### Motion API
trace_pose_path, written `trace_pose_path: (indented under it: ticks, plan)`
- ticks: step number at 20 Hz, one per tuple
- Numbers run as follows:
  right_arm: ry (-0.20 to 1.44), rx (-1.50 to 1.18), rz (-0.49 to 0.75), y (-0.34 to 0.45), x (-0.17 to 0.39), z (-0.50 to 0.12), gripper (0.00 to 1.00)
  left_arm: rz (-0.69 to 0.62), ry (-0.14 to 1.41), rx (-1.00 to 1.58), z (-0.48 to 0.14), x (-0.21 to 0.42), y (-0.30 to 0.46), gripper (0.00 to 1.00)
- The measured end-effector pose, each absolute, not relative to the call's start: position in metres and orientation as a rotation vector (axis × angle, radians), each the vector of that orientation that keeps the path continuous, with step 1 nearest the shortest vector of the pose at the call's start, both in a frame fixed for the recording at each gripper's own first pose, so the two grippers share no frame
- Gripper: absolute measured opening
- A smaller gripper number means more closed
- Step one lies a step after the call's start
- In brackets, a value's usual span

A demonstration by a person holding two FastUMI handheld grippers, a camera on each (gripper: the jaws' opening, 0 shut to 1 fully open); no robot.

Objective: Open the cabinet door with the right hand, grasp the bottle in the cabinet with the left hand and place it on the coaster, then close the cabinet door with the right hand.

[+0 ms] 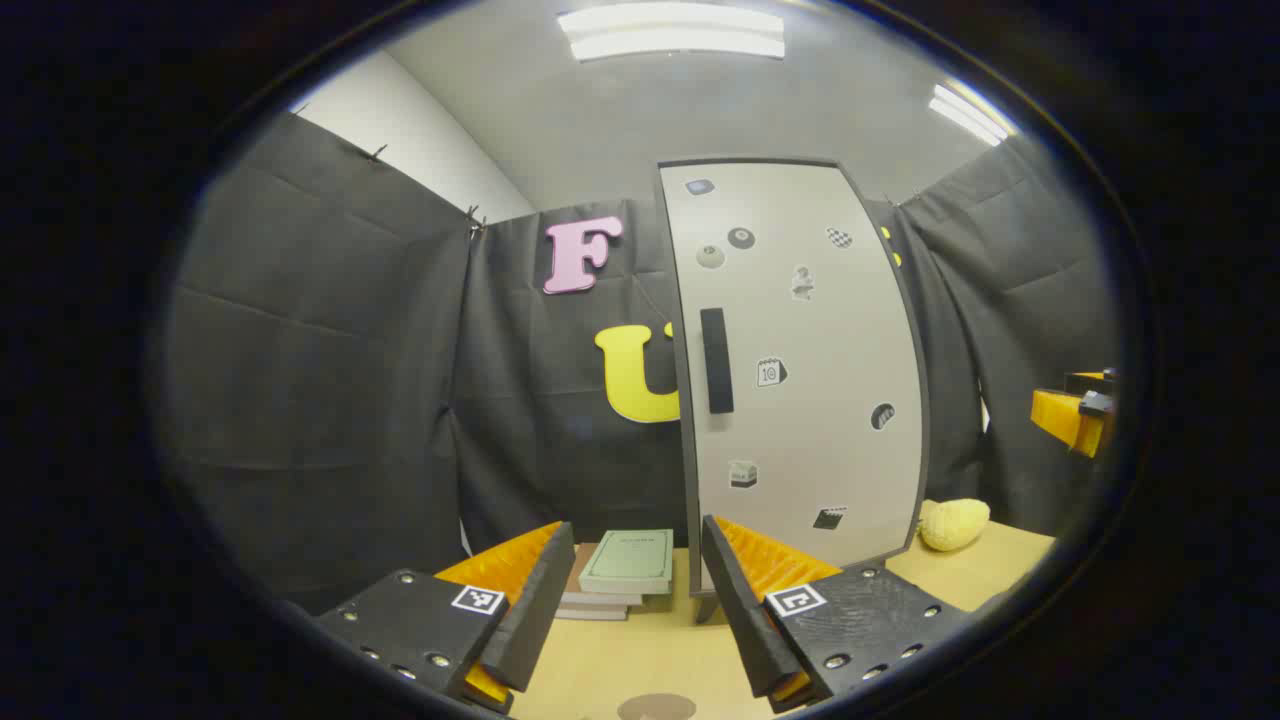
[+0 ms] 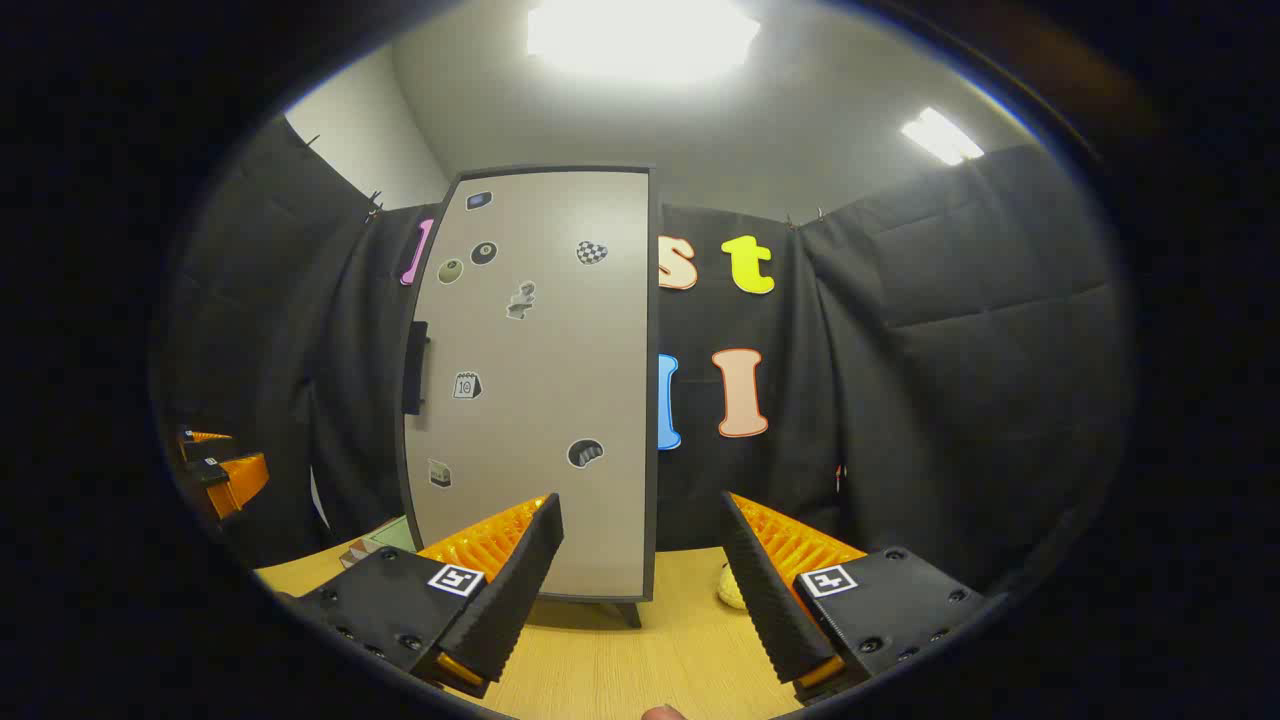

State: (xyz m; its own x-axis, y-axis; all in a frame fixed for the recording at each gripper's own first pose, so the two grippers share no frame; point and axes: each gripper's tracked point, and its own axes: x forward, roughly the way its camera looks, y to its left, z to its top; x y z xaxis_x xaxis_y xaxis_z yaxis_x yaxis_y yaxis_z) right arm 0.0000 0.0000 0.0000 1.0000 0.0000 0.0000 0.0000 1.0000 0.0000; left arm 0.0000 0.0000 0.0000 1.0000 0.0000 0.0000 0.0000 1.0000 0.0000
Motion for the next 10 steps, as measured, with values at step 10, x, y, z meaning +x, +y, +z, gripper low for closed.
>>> trace_pose_path:
  ticks: [10]
  plan:
    - [0.005,0.011,-0.001,-0.0033,0.0047,-0.0006,0.99,-0.003,-0.013,0.011,0.0054,0.0039,-0.0016,0.80]
